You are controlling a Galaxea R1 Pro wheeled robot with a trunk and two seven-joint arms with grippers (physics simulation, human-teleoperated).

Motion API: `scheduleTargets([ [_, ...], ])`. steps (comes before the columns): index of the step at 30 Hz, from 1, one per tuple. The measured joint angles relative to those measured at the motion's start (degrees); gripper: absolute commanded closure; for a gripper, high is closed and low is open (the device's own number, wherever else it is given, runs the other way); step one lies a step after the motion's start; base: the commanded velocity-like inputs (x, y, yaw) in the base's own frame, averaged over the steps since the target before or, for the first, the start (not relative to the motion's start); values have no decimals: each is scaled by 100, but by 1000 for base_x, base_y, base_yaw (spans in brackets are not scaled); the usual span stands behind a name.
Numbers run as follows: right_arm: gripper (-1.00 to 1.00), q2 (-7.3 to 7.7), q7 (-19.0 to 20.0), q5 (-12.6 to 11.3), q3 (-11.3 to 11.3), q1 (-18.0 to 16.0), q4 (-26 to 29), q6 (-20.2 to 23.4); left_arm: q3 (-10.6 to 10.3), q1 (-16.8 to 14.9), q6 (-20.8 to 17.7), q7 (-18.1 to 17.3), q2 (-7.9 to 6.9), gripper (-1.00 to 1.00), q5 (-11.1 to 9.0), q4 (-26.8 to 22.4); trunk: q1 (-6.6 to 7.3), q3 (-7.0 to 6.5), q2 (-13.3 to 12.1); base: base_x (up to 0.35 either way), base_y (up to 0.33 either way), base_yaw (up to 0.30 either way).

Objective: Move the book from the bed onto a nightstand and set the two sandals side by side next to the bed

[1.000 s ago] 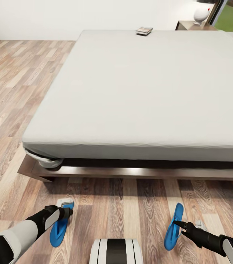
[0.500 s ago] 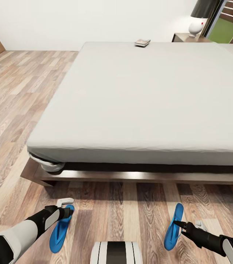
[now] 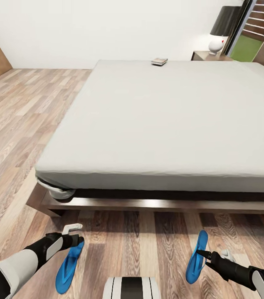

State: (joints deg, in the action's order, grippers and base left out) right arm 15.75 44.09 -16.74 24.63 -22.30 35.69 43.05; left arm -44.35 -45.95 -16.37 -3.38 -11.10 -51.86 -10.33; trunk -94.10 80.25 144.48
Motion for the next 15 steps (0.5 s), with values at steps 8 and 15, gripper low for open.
scheduleTargets([
  [8,100,-11,-24,21,-9,0,-4,-49,-6,0,7,-2274,-389,-100,32,14,15,-134,-8,0,0,0],
  [15,100,-17,-74,81,-16,0,-2,-107,-24,118,367,-5431,-921,-100,25,672,15,-134,-8,0,0,0],
])
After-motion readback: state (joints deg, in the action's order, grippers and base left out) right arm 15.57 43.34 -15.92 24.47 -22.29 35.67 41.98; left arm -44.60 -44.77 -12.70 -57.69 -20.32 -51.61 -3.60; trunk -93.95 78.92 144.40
